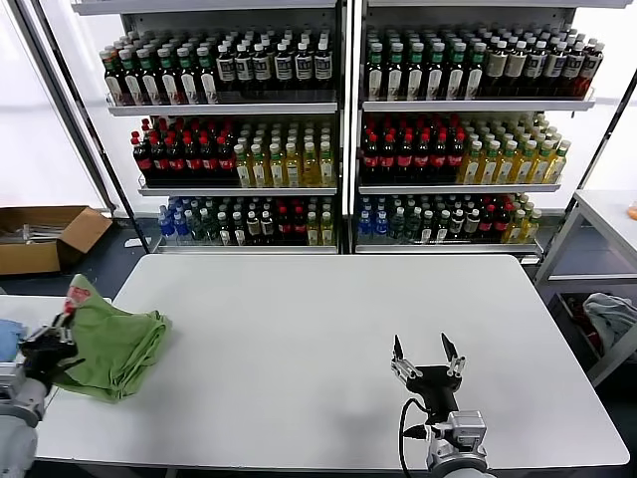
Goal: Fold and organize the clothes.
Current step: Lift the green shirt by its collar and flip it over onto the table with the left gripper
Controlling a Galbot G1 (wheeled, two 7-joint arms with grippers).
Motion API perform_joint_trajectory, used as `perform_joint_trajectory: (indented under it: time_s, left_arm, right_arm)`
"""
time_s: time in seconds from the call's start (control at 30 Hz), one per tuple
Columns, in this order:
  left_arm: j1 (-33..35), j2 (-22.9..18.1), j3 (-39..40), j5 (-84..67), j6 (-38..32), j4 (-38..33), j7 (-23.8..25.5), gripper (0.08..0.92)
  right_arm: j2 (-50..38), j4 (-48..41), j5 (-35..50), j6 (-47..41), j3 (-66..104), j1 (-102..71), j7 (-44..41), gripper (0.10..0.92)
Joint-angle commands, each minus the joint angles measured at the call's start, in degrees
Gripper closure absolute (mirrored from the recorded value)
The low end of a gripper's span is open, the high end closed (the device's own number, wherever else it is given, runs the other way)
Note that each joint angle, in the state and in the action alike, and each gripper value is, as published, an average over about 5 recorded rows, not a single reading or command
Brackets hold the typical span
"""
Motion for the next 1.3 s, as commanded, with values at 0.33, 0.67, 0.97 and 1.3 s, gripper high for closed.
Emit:
perform_joint_trajectory:
  time_s: [0.33,0.67,0.97,1.3]
  left_arm:
    - [-1.5,-25.7,46.4,21.2,8.8,-11.8,-7.5,0.887]
    - [-6.4,-27.0,43.7,17.2,8.0,-5.5,-8.3,0.887]
    - [-8.6,-29.6,44.3,7.8,1.7,-5.8,-8.7,0.886]
    - [-6.9,-28.4,44.8,4.2,-1.3,-11.0,-8.1,0.668]
  right_arm:
    - [2.3,1.6,-1.6,0.7,3.3,-5.2,0.0,0.203]
    - [3.3,0.8,-2.7,0.5,2.5,-5.0,0.0,0.203]
    - [3.3,-0.4,-3.1,0.3,2.0,-4.4,0.1,0.203]
    - [3.5,-2.4,5.1,-2.3,-0.1,-1.2,1.0,0.203]
